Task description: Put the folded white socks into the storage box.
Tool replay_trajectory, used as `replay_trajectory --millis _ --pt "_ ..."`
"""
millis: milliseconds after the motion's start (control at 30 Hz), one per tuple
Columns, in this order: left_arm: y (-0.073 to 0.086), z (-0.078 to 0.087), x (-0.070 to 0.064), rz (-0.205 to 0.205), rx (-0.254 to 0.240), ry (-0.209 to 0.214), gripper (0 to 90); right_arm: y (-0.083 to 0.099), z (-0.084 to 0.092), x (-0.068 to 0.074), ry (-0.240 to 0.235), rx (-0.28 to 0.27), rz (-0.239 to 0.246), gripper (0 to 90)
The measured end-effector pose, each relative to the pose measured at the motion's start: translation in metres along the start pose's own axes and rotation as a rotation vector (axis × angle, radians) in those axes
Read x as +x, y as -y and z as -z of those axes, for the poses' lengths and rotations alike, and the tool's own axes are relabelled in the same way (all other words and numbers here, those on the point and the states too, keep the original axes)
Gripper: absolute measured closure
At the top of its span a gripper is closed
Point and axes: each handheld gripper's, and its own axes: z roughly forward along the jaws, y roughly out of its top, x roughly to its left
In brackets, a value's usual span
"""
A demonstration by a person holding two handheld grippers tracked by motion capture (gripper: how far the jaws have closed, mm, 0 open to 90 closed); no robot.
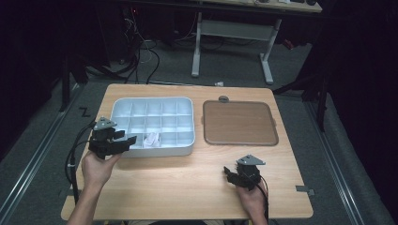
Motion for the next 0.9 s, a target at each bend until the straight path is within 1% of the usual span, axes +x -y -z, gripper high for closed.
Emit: replay_trajectory --millis 167,267,367,467,533,600,733,767,900 --pt "0.000 0.005 0.002 0.012 -0.007 0.002 45.1 0.000 0.000 0.000 0.000 0.001 -0.002 37.7" --pt "-0.001 0.008 0.002 0.009 -0.013 0.002 45.0 0.000 0.000 0.000 0.000 0.000 0.000 37.7" --pt "-0.001 0.011 0.003 0.020 -0.018 0.006 44.9 0.000 0.000 0.000 0.000 0.000 0.000 37.7" --pt "-0.001 0.014 0.003 0.013 -0.020 0.006 44.4 0.000 0.000 0.000 0.000 0.001 -0.002 37.7" --pt "0.000 0.016 0.002 0.019 -0.023 0.007 44.4 0.000 0.000 0.000 0.000 0.000 0.000 37.7" --pt "0.000 0.017 0.002 0.015 -0.023 0.008 44.3 0.000 0.000 0.000 0.000 0.001 -0.002 37.7" --pt "0.001 0.021 0.002 0.026 -0.024 0.014 44.2 0.000 0.000 0.000 0.001 0.001 -0.001 37.7" --pt "0.002 0.021 0.002 0.022 -0.024 0.014 44.1 0.000 0.000 0.000 0.000 0.001 -0.001 37.7" --pt "0.003 0.025 0.003 0.027 -0.029 0.015 44.1 0.000 0.000 0.000 0.000 0.001 -0.001 37.7"
